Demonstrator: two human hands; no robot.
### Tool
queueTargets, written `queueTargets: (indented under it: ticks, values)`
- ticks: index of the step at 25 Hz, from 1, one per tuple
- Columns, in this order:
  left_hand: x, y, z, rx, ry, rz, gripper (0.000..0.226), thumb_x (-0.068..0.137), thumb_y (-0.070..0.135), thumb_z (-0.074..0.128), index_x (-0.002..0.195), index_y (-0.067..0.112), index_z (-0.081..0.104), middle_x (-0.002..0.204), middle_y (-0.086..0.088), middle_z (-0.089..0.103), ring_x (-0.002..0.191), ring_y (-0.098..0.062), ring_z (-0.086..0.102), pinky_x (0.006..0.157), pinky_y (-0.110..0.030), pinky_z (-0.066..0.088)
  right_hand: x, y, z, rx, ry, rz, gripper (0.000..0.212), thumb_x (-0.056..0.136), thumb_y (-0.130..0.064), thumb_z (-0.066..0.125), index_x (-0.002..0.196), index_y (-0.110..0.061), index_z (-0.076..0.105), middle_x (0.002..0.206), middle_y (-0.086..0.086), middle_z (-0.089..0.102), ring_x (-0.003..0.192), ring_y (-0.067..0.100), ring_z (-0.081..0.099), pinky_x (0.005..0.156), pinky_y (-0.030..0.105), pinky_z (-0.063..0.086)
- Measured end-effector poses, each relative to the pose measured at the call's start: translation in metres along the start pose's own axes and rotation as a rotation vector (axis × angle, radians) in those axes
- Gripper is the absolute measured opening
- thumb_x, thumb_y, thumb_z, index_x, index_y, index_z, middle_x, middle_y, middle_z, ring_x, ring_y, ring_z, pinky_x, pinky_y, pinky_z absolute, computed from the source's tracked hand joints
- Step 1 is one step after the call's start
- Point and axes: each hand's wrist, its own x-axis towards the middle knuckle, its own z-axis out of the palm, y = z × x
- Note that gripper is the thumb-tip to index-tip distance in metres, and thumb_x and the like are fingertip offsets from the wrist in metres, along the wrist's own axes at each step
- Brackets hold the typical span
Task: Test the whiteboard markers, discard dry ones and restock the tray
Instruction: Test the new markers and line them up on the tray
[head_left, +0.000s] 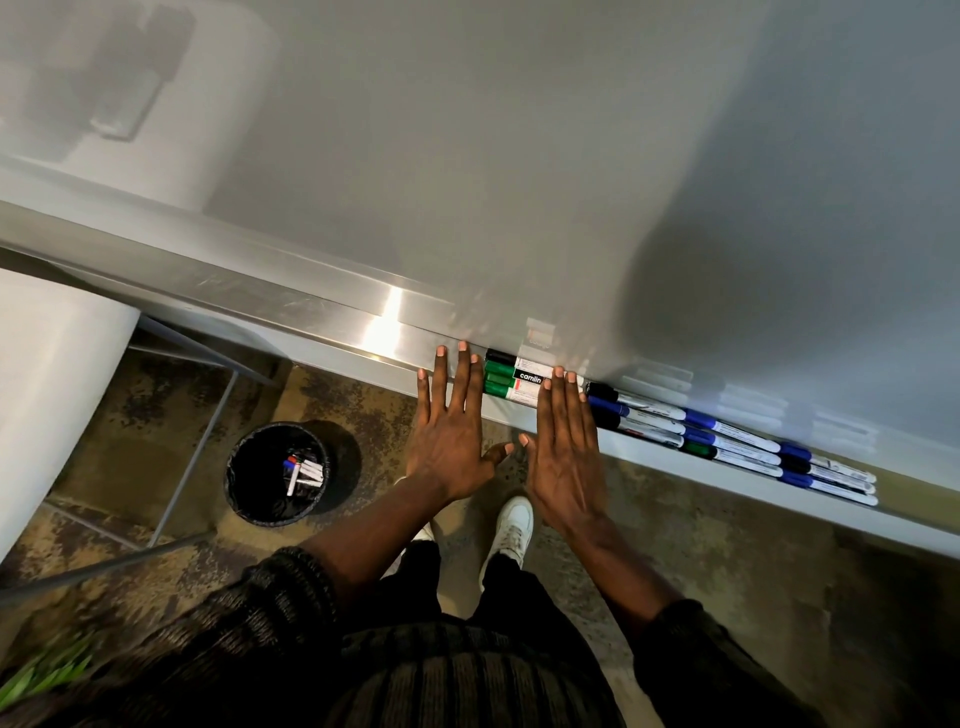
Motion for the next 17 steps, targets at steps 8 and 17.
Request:
queueTargets:
  ticks: [8, 17]
  values:
    - [-0.002, -0.009, 0.004, 0.000, 0.000, 0.031, 0.118, 0.095, 0.075, 0.049, 0.169, 0.008, -0.014, 0.177, -0.014, -0.027, 0.163, -0.037, -0.027, 0.133, -0.062, -0.004, -0.032, -0.019, -0.007, -0.045, -0.035, -0.052, 0.079, 0.106, -0.034, 0.047, 0.164, 0.002, 0.007, 0.174, 0.023, -0.002, 0.163, 0.035, -0.002, 0.130, 0.054, 0.019]
    - [-0.006, -0.027, -0.003, 0.085, -0.061, 0.128, 0.117, 0.099, 0.063, 0.058, 0.168, 0.008, -0.019, 0.175, -0.014, -0.031, 0.163, -0.033, -0.028, 0.135, -0.056, -0.001, -0.050, -0.051, -0.005, -0.045, -0.036, 0.035, 0.080, 0.103, -0.033, 0.046, 0.164, 0.003, 0.009, 0.173, 0.024, -0.003, 0.162, 0.036, -0.002, 0.130, 0.055, 0.019]
